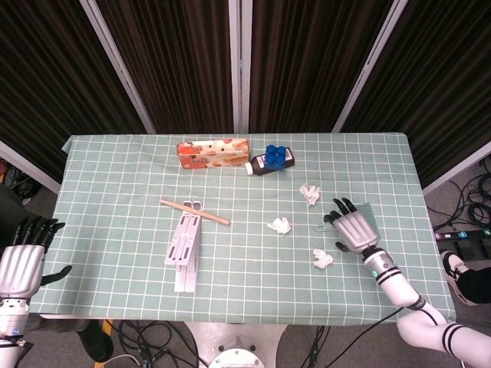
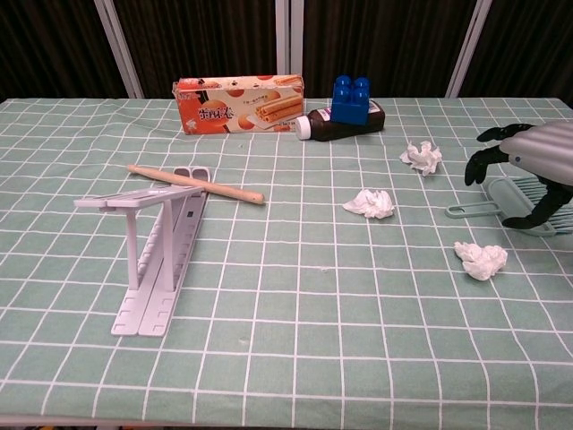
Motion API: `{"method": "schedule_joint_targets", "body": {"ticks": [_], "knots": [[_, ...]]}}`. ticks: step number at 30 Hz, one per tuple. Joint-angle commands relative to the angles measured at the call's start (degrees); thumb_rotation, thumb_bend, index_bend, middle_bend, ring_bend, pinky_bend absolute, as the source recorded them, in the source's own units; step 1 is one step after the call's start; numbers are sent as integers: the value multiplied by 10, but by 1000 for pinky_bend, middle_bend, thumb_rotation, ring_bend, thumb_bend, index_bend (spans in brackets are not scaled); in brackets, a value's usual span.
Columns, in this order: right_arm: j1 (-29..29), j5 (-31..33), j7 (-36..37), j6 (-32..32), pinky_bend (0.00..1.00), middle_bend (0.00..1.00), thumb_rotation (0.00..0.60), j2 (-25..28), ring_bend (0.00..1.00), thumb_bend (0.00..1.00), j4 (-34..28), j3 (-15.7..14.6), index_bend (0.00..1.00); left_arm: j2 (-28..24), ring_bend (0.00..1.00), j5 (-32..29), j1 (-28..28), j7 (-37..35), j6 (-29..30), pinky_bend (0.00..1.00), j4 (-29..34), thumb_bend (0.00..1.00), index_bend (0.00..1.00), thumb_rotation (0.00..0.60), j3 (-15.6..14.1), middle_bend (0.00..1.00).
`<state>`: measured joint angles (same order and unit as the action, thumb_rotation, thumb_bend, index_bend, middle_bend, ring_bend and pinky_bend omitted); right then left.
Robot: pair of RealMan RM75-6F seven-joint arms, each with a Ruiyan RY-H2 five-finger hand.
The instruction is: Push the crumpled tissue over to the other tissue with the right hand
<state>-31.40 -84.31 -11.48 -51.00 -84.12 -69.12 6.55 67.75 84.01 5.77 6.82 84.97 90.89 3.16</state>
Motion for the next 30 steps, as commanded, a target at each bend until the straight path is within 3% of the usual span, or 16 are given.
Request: {"method": "schedule_joint_targets", "body": {"ticks": [1, 15, 21, 25, 30], "knots": [[-18, 1, -7, 8, 85, 322, 600, -32, 10, 128, 46, -4, 351, 1, 78, -1, 1, 0, -1, 63, 0, 8, 188, 600, 1, 148], [-42, 1, 17, 10, 85, 387, 600, -100, 36, 140, 158, -18, 389, 0, 79, -5, 0, 0, -6, 63, 1, 8, 189, 600, -2, 148], [-47, -2, 18, 15, 85, 423, 600, -108, 61, 231, 173, -29, 443, 0, 78, -5, -2, -4, -6, 63, -1, 8, 188, 600, -3, 148], [-44, -4, 19, 1, 85, 460, 600, -105, 115, 327, 176, -31, 551, 1, 78, -6, -3, -6, -6, 63, -2, 8, 188, 600, -4, 148], [-37, -11, 48, -49, 91, 487, 600, -72, 143, 338, 151, -19, 596, -1, 78, -6, -5, -7, -4, 63, -1, 8, 188, 600, -5, 148]]}}
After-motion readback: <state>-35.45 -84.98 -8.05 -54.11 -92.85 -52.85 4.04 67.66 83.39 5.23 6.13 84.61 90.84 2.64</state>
